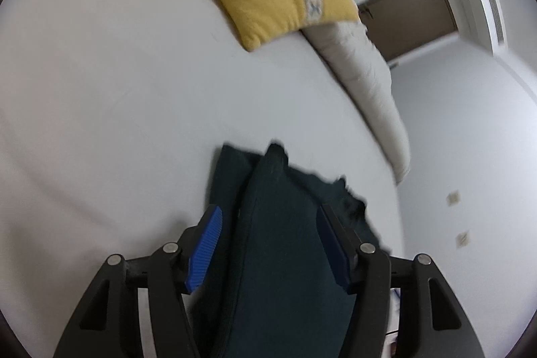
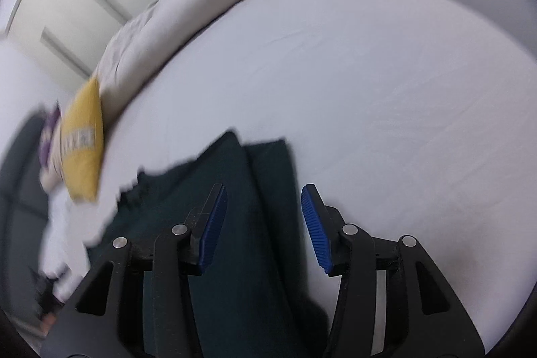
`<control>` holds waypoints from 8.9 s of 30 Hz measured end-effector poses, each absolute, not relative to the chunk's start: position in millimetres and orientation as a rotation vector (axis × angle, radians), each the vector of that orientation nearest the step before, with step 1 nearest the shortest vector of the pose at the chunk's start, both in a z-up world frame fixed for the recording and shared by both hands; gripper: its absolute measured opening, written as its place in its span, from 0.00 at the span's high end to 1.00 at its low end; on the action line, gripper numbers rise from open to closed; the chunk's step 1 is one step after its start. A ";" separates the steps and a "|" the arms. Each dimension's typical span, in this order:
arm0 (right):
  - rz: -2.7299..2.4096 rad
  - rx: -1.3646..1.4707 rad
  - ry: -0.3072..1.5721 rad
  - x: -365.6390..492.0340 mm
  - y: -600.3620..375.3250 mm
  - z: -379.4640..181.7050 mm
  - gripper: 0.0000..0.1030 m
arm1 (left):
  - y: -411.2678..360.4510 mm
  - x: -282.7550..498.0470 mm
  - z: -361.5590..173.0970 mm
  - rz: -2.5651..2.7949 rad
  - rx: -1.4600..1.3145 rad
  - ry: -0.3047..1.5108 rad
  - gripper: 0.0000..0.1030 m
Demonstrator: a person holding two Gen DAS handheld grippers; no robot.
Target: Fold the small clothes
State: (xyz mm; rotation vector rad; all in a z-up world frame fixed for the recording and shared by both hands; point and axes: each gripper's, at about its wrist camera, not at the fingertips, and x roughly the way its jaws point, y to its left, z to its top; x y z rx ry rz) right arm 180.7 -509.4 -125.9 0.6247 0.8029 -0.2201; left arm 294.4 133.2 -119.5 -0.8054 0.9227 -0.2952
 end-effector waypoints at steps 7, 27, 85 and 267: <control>-0.254 0.297 0.894 145.3 -457.2 -140.4 0.63 | 105.2 248.5 -130.6 -0.247 -0.592 0.932 0.41; -0.281 0.401 0.839 86.4 -484.7 -147.8 0.96 | 89.2 227.9 -144.4 -0.207 -0.455 0.945 0.41; 0.049 0.806 0.827 20.3 -480.7 -181.1 0.83 | -3.4 203.8 -141.1 -0.273 -0.085 0.944 0.41; 0.202 1.190 0.904 51.1 -517.4 -195.6 0.91 | -160.4 243.4 -116.2 -0.633 -0.121 0.952 0.24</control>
